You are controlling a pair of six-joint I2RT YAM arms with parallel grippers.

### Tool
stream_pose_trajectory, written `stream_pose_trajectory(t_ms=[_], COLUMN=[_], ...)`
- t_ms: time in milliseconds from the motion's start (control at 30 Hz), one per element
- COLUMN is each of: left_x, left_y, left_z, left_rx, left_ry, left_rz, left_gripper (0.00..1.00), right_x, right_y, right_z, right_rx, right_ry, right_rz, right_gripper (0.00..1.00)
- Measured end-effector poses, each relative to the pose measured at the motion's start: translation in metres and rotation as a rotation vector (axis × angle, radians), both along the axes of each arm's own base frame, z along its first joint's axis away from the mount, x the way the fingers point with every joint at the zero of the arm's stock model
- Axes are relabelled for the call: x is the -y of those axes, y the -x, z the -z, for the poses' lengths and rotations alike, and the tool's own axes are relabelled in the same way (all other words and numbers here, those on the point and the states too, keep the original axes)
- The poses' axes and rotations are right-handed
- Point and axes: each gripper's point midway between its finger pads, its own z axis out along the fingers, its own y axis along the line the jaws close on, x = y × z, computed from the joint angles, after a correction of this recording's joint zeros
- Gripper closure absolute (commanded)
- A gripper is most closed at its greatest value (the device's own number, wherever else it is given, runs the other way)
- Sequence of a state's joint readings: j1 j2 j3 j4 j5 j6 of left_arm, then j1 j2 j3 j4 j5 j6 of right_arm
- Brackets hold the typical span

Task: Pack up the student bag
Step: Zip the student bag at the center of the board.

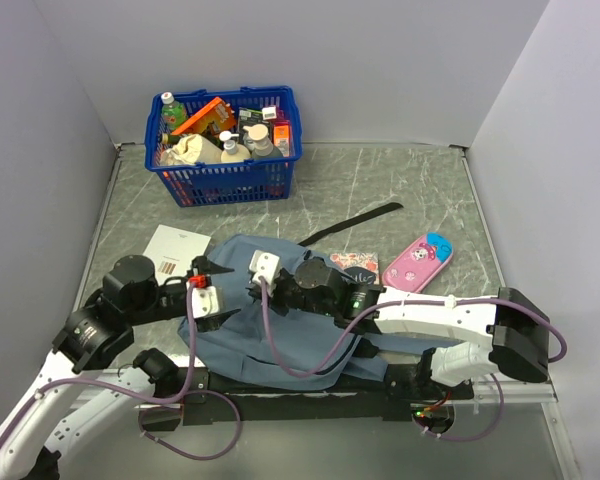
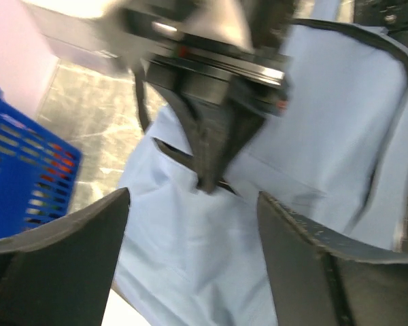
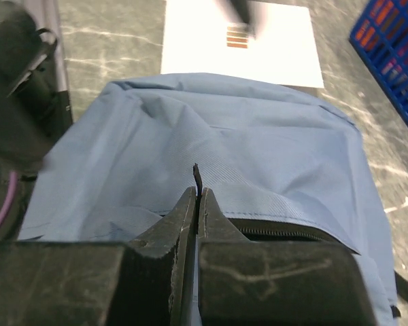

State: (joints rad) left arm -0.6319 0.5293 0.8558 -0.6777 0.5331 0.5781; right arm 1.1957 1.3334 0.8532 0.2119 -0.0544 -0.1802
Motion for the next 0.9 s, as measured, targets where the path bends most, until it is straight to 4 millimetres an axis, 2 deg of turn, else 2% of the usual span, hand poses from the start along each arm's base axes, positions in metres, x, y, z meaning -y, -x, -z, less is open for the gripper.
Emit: stream_pose_trajectory(t_ms=[133,267,367,433,567,800,833,900], left_x=[0.0,0.003,0.005,0.008,0.017,0.03,0.032,0.036], left_y=[0.011,0.019,0.02,0.017,0.007,-0.007,-0.009,-0.011], left_z=[0.009,0.033,0.052,0.057,0.063,0.062,0.062,0.059], left_rx=[-0.065,-0.172,-0.273,-0.315,-0.377,-0.458,-0.468,-0.486], left_ry=[0.008,0.016,0.0,-0.007,-0.011,0.038,0.045,0.066], left_rz=[0.015,0.021,0.0,-0.01,-0.029,-0.08,-0.085,-0.092], left_gripper=[0.3,0.29,0.25,0.25,0.23,0.26,0.28,0.4], right_x=[0.004,0.005,0.006,0.007,0.01,0.018,0.018,0.019], right_y=[-0.009,-0.011,-0.012,-0.011,-0.01,-0.012,-0.012,-0.012], right_z=[0.0,0.0,-0.003,-0.005,-0.012,-0.031,-0.031,-0.032], right_rx=[-0.03,-0.061,-0.085,-0.095,-0.108,-0.09,-0.09,-0.091], right_ry=[-0.013,-0.025,-0.04,-0.051,-0.076,-0.123,-0.125,-0.126], right_rz=[0.035,0.047,0.056,0.061,0.072,0.097,0.098,0.098], right_gripper=[1.0,1.0,1.0,1.0,1.0,1.0,1.0,1.0])
